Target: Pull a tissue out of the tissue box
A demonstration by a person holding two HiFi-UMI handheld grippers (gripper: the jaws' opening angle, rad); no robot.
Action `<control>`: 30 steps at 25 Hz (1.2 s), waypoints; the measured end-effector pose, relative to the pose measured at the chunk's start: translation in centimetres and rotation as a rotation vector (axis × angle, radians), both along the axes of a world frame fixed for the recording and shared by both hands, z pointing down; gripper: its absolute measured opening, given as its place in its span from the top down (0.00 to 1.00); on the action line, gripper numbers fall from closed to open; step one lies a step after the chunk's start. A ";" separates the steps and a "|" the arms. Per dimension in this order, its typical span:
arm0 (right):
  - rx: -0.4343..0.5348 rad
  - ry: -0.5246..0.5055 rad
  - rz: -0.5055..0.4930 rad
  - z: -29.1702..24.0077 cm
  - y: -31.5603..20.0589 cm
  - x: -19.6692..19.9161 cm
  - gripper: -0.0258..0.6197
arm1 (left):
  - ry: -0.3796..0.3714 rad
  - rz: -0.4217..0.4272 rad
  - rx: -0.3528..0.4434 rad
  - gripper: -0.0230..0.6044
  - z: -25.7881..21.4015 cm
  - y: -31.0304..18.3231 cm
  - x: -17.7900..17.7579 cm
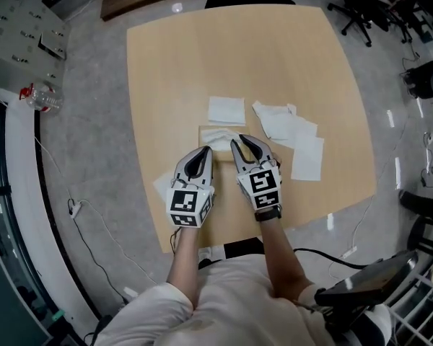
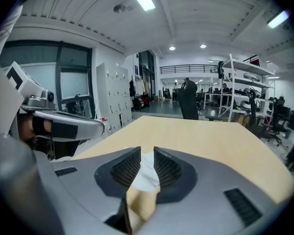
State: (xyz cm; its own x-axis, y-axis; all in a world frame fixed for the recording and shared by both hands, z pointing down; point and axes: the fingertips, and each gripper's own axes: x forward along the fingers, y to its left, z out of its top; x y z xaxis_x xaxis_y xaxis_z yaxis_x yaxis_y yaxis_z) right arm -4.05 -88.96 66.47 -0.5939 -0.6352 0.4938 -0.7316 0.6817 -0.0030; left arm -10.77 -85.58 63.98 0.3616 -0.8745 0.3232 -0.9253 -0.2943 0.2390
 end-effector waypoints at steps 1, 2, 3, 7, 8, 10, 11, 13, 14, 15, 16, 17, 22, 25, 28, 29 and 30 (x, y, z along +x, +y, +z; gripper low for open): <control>0.001 0.018 -0.002 0.5 -0.3 0.1 0.86 | -0.002 -0.003 -0.004 0.96 0.3 -0.2 0.0; 0.003 0.037 -0.004 0.9 -0.6 0.1 0.86 | -0.004 -0.006 -0.008 0.96 0.5 -0.5 0.0; 0.006 0.056 -0.007 1.3 -0.9 0.1 0.86 | -0.005 -0.010 -0.013 0.96 0.7 -0.7 0.0; 0.036 0.159 -0.043 3.2 -1.6 0.1 0.86 | -0.004 -0.024 -0.032 0.96 1.7 -1.4 -0.1; 0.042 0.183 -0.051 3.7 -1.9 0.0 0.86 | -0.003 -0.027 -0.035 0.96 1.9 -1.6 -0.1; 0.034 0.203 -0.061 4.4 -2.2 -0.1 0.86 | -0.002 -0.032 -0.040 0.96 2.2 -2.0 -0.1; 0.019 0.197 -0.062 4.8 -2.2 -0.1 0.86 | -0.002 -0.035 -0.043 0.96 2.3 -2.0 -0.1; -0.023 0.173 -0.057 5.6 -2.2 -0.3 0.86 | -0.003 -0.044 -0.050 0.96 2.5 -2.1 -0.2; -0.041 0.168 -0.057 6.0 -2.3 -0.4 0.86 | -0.002 -0.049 -0.053 0.96 2.7 -2.2 -0.3; -0.053 0.170 -0.058 6.4 -2.3 -0.4 0.86 | 0.000 -0.054 -0.055 0.96 2.7 -2.3 -0.3; -0.060 0.178 -0.059 6.6 -2.3 -0.4 0.86 | 0.001 -0.057 -0.057 0.96 2.8 -2.3 -0.4; -0.064 0.186 -0.059 6.9 -2.4 -0.3 0.86 | 0.002 -0.058 -0.059 0.96 2.9 -2.3 -0.3; -0.072 0.202 -0.057 7.4 -2.1 -0.4 0.87 | 0.001 -0.061 -0.065 0.96 3.2 -1.8 -0.2; -0.072 0.215 -0.057 7.4 -1.4 -0.4 0.93 | 0.002 -0.060 -0.060 0.96 3.0 -1.3 -0.2; -0.059 0.218 -0.038 7.0 -0.8 -0.2 0.95 | 0.000 -0.054 -0.047 0.96 2.4 -0.6 -0.1; -0.053 0.215 -0.030 6.8 -0.6 0.0 0.95 | 0.000 -0.051 -0.042 0.96 2.2 -0.2 0.0; -0.046 0.211 -0.021 6.4 -0.3 0.1 0.95 | 0.002 -0.048 -0.038 0.96 2.0 0.2 0.0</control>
